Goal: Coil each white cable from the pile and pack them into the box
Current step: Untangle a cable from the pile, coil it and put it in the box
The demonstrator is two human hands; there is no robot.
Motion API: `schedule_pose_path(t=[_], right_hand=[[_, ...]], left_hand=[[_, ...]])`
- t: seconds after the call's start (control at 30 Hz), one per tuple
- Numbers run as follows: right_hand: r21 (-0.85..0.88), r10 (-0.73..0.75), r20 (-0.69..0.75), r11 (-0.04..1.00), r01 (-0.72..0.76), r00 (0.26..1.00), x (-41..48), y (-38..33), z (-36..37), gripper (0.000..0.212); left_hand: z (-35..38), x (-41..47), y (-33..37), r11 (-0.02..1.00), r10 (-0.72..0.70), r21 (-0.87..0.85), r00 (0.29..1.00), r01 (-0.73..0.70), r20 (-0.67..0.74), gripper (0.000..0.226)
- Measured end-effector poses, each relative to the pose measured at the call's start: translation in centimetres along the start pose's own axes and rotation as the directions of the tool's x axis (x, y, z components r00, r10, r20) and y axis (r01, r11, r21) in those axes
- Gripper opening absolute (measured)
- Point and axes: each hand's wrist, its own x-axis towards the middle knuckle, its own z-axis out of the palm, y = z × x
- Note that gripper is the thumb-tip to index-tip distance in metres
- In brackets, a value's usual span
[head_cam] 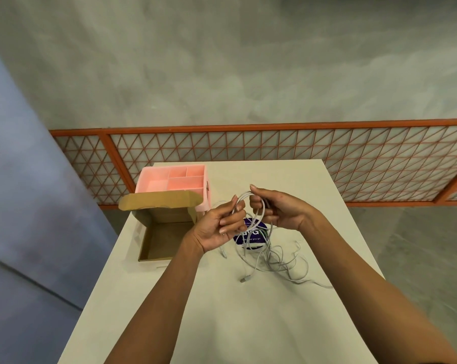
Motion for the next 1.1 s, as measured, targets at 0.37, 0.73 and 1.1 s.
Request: schedule_pose_path(t=[0.37, 0.73, 1.1], right_hand=[[-0.414, -0.251, -0.047, 0.886, 0.21, 0.967, -0.4, 0.7, -0.1, 0.009], [-0.765, -0.528, -0.118, 0.588, 0.262, 0.841, 0.8, 2.2, 0.9, 0.019], [-0.712, -0.533, -0.207, 0.657, 0.248, 0.82, 0.9, 2.6, -1.5, 0.028]], left_hand=[[-0.5, -0.1, -0.1, 0.983, 0.064, -0.176, 0.997, -0.056, 0.036, 0.025], [-0.3, 0.2, -0.5, 0.97, 0.124, -0.216, 0.99, -0.108, 0.062, 0.021], [0.1, -0.2, 1.5, 0.963, 0.208, -0.174, 0.978, -0.208, -0.022, 0.05]])
